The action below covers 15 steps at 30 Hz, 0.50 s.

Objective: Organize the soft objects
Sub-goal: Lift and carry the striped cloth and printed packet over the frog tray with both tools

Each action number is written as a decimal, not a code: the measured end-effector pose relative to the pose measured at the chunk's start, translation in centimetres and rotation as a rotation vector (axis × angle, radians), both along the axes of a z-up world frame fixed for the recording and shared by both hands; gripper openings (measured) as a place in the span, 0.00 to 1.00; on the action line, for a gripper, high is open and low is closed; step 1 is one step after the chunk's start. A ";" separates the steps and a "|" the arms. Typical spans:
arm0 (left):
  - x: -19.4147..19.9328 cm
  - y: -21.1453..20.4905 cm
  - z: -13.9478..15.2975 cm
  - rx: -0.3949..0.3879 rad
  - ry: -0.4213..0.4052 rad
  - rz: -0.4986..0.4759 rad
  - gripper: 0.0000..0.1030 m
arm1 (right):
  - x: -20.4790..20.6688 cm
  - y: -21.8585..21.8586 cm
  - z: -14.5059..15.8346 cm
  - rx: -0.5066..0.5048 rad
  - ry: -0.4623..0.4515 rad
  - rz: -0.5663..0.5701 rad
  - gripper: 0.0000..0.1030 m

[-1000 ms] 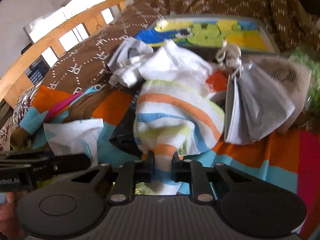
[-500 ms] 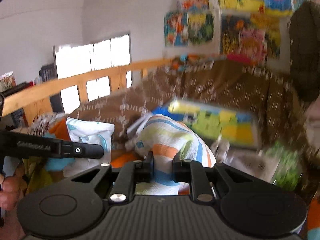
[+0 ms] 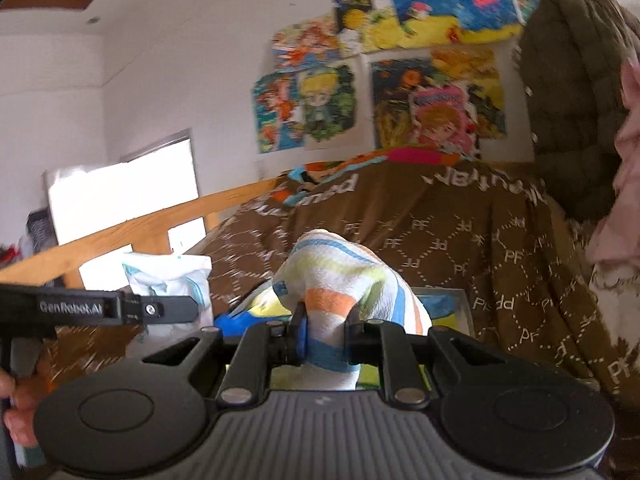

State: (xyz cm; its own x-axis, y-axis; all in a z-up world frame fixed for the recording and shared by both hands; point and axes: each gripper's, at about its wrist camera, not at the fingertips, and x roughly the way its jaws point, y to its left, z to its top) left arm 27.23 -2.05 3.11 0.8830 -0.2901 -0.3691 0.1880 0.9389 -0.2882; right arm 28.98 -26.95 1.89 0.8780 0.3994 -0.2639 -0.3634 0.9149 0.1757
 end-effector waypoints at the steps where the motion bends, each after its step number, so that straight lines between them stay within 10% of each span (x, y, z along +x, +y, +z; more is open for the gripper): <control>1: 1.5 -0.5 -0.1 0.008 0.002 -0.006 0.37 | 1.1 -0.4 -0.5 0.021 0.013 -0.012 0.18; 15: 16.8 -5.5 -7.7 0.037 0.222 -0.050 0.38 | 12.0 -5.8 -7.3 0.217 0.277 -0.125 0.19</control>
